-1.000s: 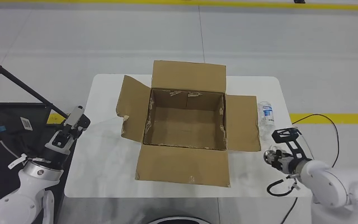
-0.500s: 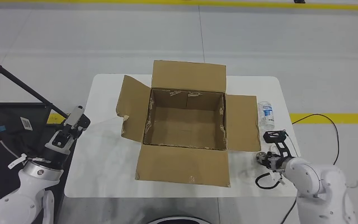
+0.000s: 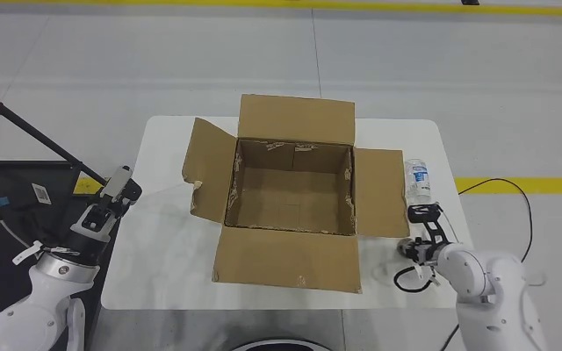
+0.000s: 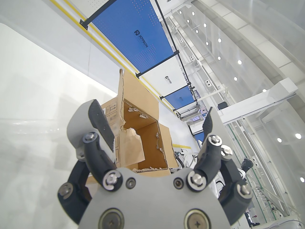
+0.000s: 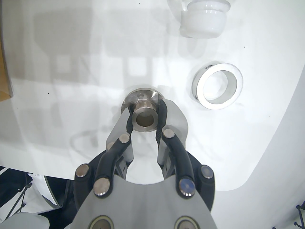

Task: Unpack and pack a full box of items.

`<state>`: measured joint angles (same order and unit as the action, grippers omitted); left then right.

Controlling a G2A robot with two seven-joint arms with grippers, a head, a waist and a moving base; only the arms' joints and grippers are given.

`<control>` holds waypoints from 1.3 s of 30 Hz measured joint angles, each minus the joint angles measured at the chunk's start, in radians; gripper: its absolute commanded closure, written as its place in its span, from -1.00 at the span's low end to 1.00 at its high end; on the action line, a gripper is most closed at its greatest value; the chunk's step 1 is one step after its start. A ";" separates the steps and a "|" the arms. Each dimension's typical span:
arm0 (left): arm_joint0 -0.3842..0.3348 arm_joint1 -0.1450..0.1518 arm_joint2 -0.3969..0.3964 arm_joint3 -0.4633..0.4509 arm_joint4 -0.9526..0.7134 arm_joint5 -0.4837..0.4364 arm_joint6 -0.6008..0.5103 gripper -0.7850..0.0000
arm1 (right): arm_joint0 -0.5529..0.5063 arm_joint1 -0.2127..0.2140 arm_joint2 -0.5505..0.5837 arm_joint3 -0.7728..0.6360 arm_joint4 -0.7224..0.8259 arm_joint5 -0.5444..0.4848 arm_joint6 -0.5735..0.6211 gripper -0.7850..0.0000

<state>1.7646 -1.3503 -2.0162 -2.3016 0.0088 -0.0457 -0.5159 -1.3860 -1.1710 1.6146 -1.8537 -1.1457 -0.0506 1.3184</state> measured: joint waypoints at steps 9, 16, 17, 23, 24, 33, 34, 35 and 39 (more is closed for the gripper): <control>0.000 0.000 0.000 0.000 0.000 0.000 0.000 -1.00 | 0.022 0.006 -0.004 0.029 0.013 -0.003 0.003 -0.07; 0.000 0.000 0.000 0.000 0.000 0.000 0.000 -1.00 | 0.026 0.012 0.011 -0.002 0.025 -0.004 0.014 -1.00; 0.000 0.000 0.000 0.000 0.000 0.000 0.000 -1.00 | 0.028 0.013 0.018 -0.011 0.031 -0.004 0.013 -1.00; 0.000 0.000 0.000 0.000 0.000 0.000 0.000 -1.00 | 0.046 0.017 0.106 -0.076 0.099 0.080 -0.019 -1.00; 0.000 0.000 0.000 0.000 0.000 0.000 0.000 -1.00 | 0.051 0.018 0.127 -0.090 0.118 0.095 -0.025 -1.00; 0.000 0.000 0.000 0.000 0.000 0.000 0.000 -1.00 | 0.136 0.024 0.189 -0.121 0.425 0.069 -0.029 -1.00; 0.000 0.000 0.000 0.000 0.000 0.000 0.000 -1.00 | 0.145 0.024 0.174 -0.108 0.440 0.063 -0.028 -1.00; 0.000 0.000 0.000 0.000 0.000 0.000 0.000 -1.00 | 0.158 0.024 0.153 -0.090 0.458 0.055 -0.031 -1.00; 0.000 0.000 0.000 0.000 0.000 0.000 0.000 -1.00 | 0.191 0.025 0.098 -0.029 0.520 0.032 -0.047 -1.00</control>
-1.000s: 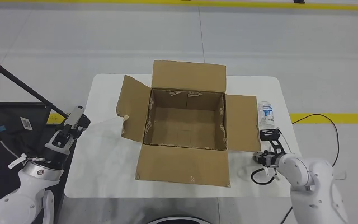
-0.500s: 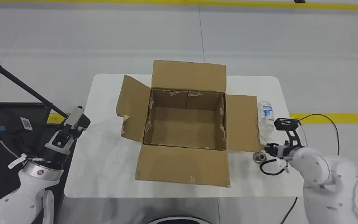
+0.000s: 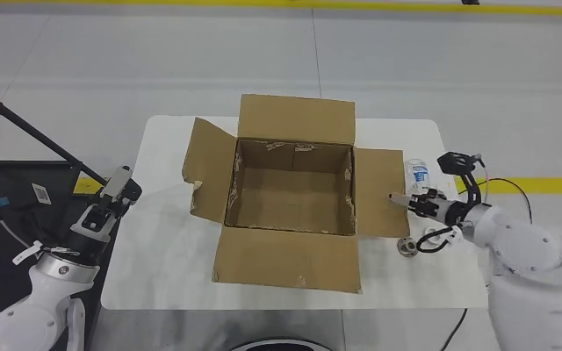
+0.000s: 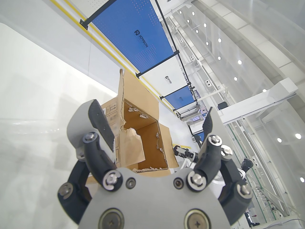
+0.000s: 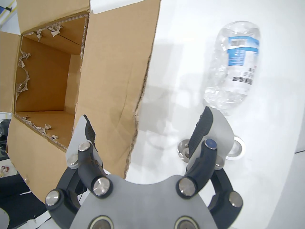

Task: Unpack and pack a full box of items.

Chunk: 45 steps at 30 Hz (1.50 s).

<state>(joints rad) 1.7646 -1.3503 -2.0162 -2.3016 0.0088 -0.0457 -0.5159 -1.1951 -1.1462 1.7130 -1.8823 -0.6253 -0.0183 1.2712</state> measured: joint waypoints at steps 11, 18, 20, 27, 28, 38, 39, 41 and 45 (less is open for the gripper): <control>0.000 0.000 0.000 0.000 0.000 0.000 0.000 -1.00 | 0.019 0.009 -0.097 0.008 0.061 -0.044 -0.016 -1.00; 0.000 0.000 0.000 0.000 0.000 0.000 0.000 -1.00 | 0.033 0.016 -0.131 -0.006 0.057 -0.035 -0.023 -1.00; 0.000 0.000 0.000 0.000 0.000 0.000 0.000 -1.00 | 0.042 0.018 -0.146 -0.003 0.051 -0.033 -0.024 -1.00; 0.000 0.000 0.000 0.000 0.000 0.000 0.000 -1.00 | 0.093 0.021 -0.206 0.024 0.016 -0.009 -0.037 -1.00; 0.000 0.000 0.000 0.000 0.000 0.000 0.000 -1.00 | 0.097 0.022 -0.205 0.021 0.012 -0.002 -0.041 -1.00; 0.000 0.000 0.000 0.000 0.000 0.000 0.000 -1.00 | 0.020 0.050 -0.031 -0.162 -0.018 0.040 -0.018 -1.00; 0.000 0.000 0.000 0.000 0.000 0.000 0.000 -1.00 | 0.014 0.052 -0.023 -0.174 -0.015 0.036 -0.011 -1.00; 0.000 0.000 0.000 0.000 0.000 0.000 0.000 -1.00 | 0.012 0.052 -0.020 -0.179 -0.013 0.033 -0.008 -1.00; 0.000 0.000 0.000 0.000 0.000 0.000 0.000 -1.00 | 0.013 0.052 -0.021 -0.177 -0.014 0.033 -0.009 -1.00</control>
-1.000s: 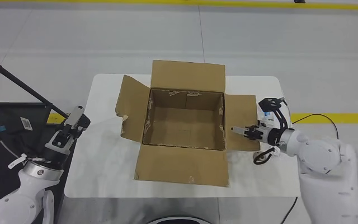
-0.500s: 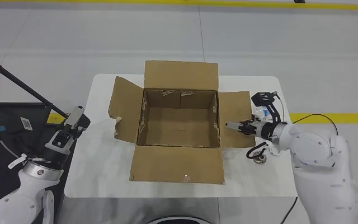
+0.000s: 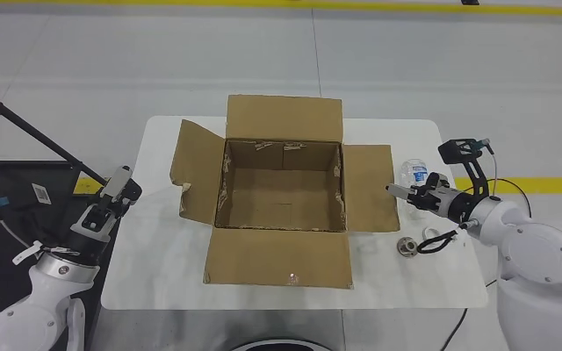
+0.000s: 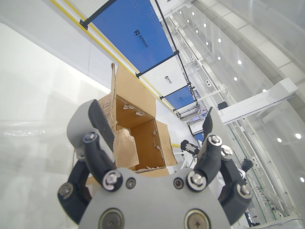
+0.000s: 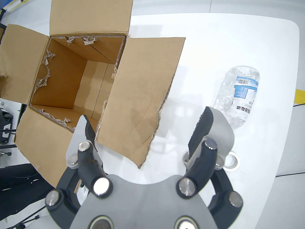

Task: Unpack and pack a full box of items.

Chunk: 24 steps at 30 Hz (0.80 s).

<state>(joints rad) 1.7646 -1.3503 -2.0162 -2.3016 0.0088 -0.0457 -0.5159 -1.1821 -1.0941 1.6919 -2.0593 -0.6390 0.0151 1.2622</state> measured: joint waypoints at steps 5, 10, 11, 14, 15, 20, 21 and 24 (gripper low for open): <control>0.000 0.000 0.000 0.000 0.000 0.000 0.000 -1.00 | 0.000 0.000 0.000 0.000 0.000 0.000 0.000 -1.00; 0.000 0.000 0.000 0.000 0.000 0.000 0.000 -1.00 | 0.000 0.000 0.000 0.000 0.000 0.000 0.000 -1.00; 0.000 0.000 0.000 0.000 0.000 0.000 0.000 -1.00 | 0.000 0.000 0.000 0.000 0.000 0.000 0.000 -1.00; 0.000 0.000 0.000 0.000 0.000 0.000 0.000 -1.00 | 0.000 0.000 0.000 0.000 0.000 0.000 0.000 -1.00; 0.000 0.000 0.000 0.000 0.000 0.000 0.000 -1.00 | 0.000 0.000 0.000 0.000 0.000 0.000 0.000 -1.00; 0.000 0.000 0.000 0.000 0.000 0.000 0.000 -1.00 | -0.020 0.005 0.017 0.002 -0.041 0.013 -0.063 -1.00; 0.000 0.000 0.000 0.000 0.000 0.000 0.000 -1.00 | -0.021 0.006 0.021 0.003 -0.052 0.022 -0.062 -1.00; 0.000 0.000 0.000 0.000 0.000 0.000 0.000 -1.00 | -0.024 0.013 0.035 0.008 -0.106 0.034 -0.048 -1.00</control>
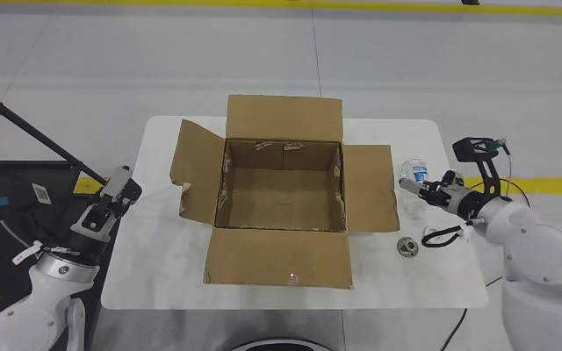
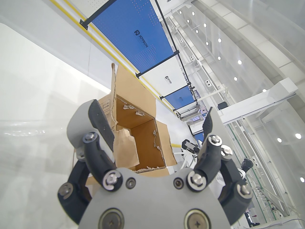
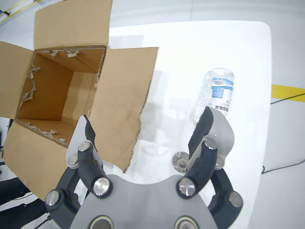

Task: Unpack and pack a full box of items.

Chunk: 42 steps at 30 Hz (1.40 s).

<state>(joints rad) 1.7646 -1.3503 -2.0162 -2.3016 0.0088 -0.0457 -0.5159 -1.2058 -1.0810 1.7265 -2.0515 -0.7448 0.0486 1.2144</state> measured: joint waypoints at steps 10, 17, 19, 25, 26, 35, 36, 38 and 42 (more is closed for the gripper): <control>0.000 0.000 0.000 0.000 0.000 0.000 0.000 -1.00 | -0.076 0.028 0.093 -0.043 -0.052 -0.138 0.128 -1.00; 0.000 0.000 0.000 0.000 0.000 0.000 0.000 -1.00 | -0.173 0.042 0.154 -0.122 -0.036 -0.204 0.223 -1.00; 0.000 0.000 0.000 0.000 0.000 0.000 0.000 -1.00 | -0.173 0.041 0.154 -0.121 -0.036 -0.200 0.220 -1.00; 0.000 0.000 0.000 0.000 0.000 0.000 0.000 -1.00 | -0.172 0.041 0.153 -0.121 -0.036 -0.201 0.220 -1.00; 0.000 0.000 0.000 0.000 0.000 0.000 0.000 -1.00 | -0.172 0.041 0.153 -0.121 -0.036 -0.201 0.220 -1.00; 0.000 0.000 0.000 0.000 0.000 0.000 0.000 -1.00 | -0.267 0.046 0.048 -0.144 -0.326 -0.204 0.106 -1.00; 0.000 0.000 0.000 0.000 0.000 0.000 0.000 -1.00 | -0.275 0.047 0.041 -0.144 -0.341 -0.207 0.104 -1.00; 0.000 0.000 0.000 0.000 0.000 0.000 0.000 -1.00 | -0.292 0.048 0.030 -0.136 -0.361 -0.212 0.105 -1.00; 0.000 0.000 0.000 0.000 0.000 0.000 0.000 -1.00 | -0.297 0.047 0.018 -0.089 -0.354 -0.166 0.127 -0.55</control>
<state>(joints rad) 1.7646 -1.3503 -2.0162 -2.3016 0.0088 -0.0457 -0.5159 -1.5029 -1.0344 1.7445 -2.1402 -1.0991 -0.1173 1.3410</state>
